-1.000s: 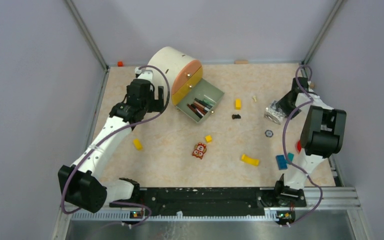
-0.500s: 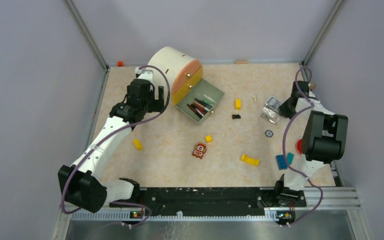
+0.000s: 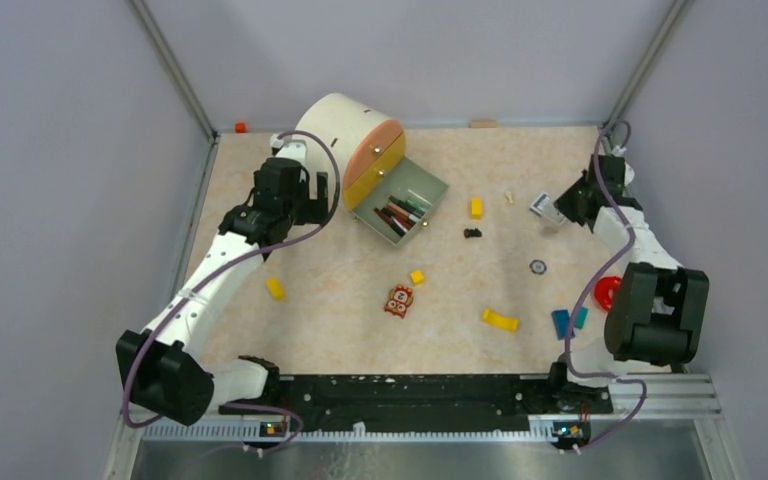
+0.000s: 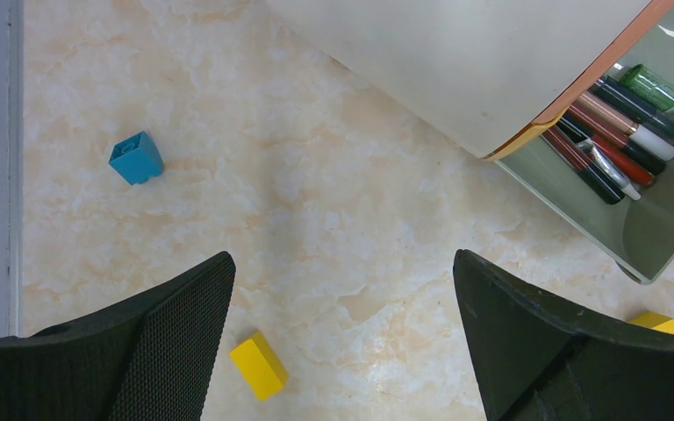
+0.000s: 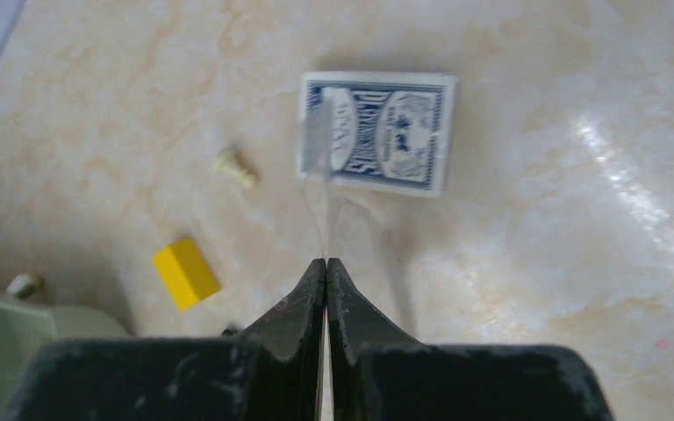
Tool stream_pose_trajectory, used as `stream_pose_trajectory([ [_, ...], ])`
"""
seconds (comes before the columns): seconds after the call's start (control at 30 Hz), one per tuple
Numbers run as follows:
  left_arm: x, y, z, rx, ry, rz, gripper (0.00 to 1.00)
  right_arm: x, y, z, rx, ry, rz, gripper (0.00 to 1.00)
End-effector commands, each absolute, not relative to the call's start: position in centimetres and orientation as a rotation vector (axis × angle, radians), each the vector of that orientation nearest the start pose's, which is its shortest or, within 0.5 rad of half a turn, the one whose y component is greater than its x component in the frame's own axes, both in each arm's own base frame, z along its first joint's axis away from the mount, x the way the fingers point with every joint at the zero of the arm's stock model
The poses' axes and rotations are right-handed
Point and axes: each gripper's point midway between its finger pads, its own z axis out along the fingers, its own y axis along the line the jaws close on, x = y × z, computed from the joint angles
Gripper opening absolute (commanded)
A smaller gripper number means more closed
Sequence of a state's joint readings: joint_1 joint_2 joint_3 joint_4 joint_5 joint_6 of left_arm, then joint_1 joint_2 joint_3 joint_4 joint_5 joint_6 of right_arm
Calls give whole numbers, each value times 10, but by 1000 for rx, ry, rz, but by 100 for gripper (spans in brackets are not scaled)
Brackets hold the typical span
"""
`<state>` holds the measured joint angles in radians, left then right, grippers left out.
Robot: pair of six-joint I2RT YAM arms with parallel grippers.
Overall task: Organize the makeup
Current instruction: Pick up the makeup tool from the center of the board, then place the makeup tool in the drawer.
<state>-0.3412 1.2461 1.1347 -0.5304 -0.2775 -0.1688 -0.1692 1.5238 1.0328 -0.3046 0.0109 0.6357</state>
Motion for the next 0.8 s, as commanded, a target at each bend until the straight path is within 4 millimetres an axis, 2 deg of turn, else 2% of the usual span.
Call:
stream_pose_trajectory([
  [0.0, 354, -81, 225, 30, 2146, 3, 99, 425, 8, 171, 722, 2074, 308, 0],
  [0.13, 354, -80, 224, 27, 2146, 9, 99, 432, 64, 210, 614, 1999, 430, 0],
  [0.3, 353, -77, 225, 13, 2140, 24, 99, 434, 122, 241, 578, 1951, 575, 0],
  [0.37, 353, -75, 226, 6, 2137, 32, 99, 431, 152, 252, 552, 1926, 649, 0],
  [0.57, 352, -70, 230, -25, 2124, 58, 99, 431, 222, 276, 508, 1860, 811, 0],
  [0.77, 348, -52, 239, -113, 2087, 135, 99, 436, 272, 289, 475, 1815, 891, 0],
])
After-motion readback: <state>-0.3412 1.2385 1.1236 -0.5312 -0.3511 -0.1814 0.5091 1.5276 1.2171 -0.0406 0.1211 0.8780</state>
